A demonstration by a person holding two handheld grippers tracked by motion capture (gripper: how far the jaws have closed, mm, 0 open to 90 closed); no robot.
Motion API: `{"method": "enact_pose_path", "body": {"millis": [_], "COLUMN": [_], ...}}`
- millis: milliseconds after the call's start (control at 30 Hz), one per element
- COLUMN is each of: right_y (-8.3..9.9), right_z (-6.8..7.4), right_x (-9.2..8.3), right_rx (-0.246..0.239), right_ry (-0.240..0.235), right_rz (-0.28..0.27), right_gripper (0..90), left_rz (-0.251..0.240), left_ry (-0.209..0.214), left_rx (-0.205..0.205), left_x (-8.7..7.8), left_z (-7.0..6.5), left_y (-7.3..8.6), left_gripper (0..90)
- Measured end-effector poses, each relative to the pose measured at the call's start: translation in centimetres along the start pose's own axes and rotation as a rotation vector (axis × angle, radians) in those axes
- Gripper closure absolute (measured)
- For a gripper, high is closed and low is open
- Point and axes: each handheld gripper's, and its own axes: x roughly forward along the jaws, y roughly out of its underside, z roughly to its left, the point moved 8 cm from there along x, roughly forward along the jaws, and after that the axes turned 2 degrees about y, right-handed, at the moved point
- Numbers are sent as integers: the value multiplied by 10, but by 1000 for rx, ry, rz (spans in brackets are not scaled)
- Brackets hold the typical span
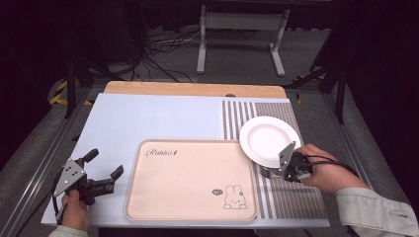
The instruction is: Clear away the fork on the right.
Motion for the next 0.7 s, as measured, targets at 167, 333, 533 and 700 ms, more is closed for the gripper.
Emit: {"method": "enact_pose_path", "body": {"millis": [167, 333, 533, 700], "right_y": [-6, -12, -18, -24], "right_z": [0, -1, -3, -5], "right_x": [-7, -14, -21, -28], "right_rx": [8, 8, 17, 20], "right_ry": [19, 33, 49, 60], "right_rz": [-35, -77, -119, -152], "right_gripper": [856, 856, 856, 856], "left_rz": [-1, 2, 0, -1], "left_ry": [-1, 1, 1, 1], "left_rx": [1, 2, -1, -1], "left_x": [0, 0, 0, 0], "left_z": [0, 0, -1, -1], "left_y": [0, 0, 0, 0], "left_gripper": [3, 2, 3, 3]}}
